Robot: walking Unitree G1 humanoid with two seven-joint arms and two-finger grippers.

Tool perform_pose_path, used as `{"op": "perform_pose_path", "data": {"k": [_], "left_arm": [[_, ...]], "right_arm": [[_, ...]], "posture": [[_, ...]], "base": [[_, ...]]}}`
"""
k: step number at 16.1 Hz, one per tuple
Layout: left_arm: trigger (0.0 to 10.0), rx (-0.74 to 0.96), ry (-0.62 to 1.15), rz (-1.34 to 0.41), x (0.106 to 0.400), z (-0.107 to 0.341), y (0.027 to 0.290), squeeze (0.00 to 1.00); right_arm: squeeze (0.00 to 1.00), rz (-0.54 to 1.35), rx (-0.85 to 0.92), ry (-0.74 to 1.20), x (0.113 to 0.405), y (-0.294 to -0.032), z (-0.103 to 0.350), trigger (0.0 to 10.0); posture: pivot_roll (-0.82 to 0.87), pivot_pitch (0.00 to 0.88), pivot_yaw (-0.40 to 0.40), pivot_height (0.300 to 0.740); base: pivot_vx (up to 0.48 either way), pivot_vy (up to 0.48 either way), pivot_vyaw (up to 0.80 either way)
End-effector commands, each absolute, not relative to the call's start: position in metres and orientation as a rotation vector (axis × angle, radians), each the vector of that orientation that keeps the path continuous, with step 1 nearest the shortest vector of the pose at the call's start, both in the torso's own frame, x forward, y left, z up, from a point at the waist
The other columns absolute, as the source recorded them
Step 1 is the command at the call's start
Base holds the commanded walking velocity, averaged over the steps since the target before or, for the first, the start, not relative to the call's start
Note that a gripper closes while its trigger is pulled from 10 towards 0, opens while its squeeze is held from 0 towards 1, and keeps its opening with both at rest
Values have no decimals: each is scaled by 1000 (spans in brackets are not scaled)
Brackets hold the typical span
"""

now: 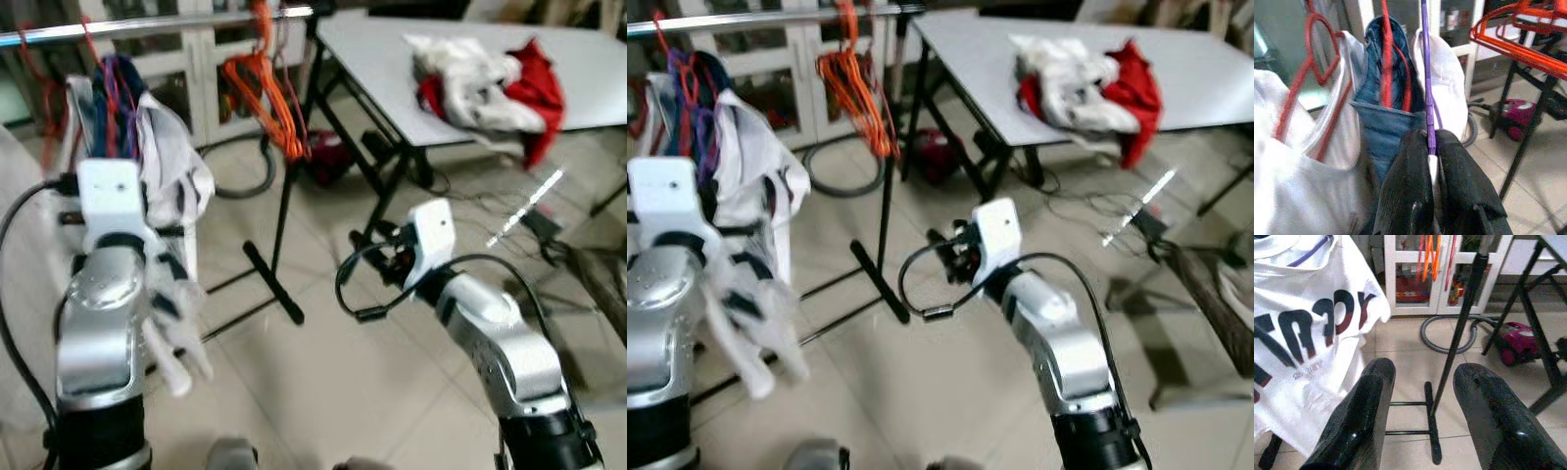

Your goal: Hang hanger

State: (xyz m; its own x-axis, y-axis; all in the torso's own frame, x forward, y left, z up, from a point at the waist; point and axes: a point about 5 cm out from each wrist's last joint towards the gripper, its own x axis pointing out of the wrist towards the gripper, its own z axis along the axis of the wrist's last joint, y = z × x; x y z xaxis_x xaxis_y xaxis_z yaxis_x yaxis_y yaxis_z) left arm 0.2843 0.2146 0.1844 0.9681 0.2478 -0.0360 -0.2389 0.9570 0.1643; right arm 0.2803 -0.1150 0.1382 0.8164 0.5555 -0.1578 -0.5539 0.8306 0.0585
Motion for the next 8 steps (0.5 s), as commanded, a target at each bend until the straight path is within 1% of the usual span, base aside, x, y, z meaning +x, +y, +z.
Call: {"op": "perform_pose_path", "data": {"k": [1, 5, 8], "left_arm": [[10000, 146, 19, 191, 290, 193, 202, 0], [10000, 145, 16, 157, 298, 196, 198, 0], [10000, 155, 20, 162, 301, 199, 201, 0]], "right_arm": [[0, 574, 3, 173, 280, -124, 141, 10000], [0, 587, -9, 180, 276, -125, 140, 10000], [0, 586, -9, 180, 274, -124, 142, 10000]], "posture": [[61, 65, -104, 740], [58, 64, -90, 740], [56, 74, -69, 740]], "base": [[480, 0, 0], [480, 0, 0], [480, 0, 0]]}}
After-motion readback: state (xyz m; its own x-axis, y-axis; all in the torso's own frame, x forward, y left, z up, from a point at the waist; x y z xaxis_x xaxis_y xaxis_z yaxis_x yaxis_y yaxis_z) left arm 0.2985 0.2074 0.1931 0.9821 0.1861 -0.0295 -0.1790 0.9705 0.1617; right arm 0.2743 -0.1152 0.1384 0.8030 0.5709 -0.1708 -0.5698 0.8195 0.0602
